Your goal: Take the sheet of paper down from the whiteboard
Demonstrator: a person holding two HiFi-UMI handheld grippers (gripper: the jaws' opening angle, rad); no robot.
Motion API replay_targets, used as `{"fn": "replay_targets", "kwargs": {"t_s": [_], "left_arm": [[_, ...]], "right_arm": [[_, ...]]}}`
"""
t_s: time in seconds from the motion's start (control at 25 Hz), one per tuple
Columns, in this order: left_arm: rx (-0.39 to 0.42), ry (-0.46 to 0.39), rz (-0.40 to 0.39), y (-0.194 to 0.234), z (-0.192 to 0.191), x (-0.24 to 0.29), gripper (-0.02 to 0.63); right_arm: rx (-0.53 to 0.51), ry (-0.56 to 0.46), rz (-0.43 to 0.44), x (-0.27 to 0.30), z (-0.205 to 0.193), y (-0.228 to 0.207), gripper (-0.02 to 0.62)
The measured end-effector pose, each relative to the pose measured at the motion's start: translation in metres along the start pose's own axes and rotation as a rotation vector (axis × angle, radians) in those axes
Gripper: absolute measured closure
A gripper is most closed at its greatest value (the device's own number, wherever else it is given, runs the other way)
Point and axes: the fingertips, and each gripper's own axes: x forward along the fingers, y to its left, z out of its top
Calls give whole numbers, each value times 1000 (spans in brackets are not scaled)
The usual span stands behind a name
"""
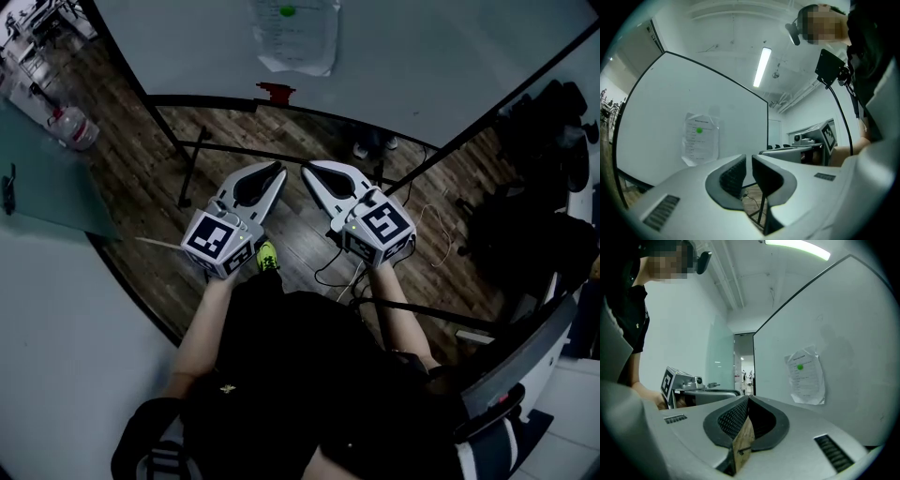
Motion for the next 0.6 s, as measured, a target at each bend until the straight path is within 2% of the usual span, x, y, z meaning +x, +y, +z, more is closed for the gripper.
{"fn": "replay_targets", "kwargs": {"t_s": [0.6], "left_arm": [[42, 26, -63, 92, 20, 65, 562]], "right_arm": [[-3, -11, -59, 85, 17, -77, 597]]}}
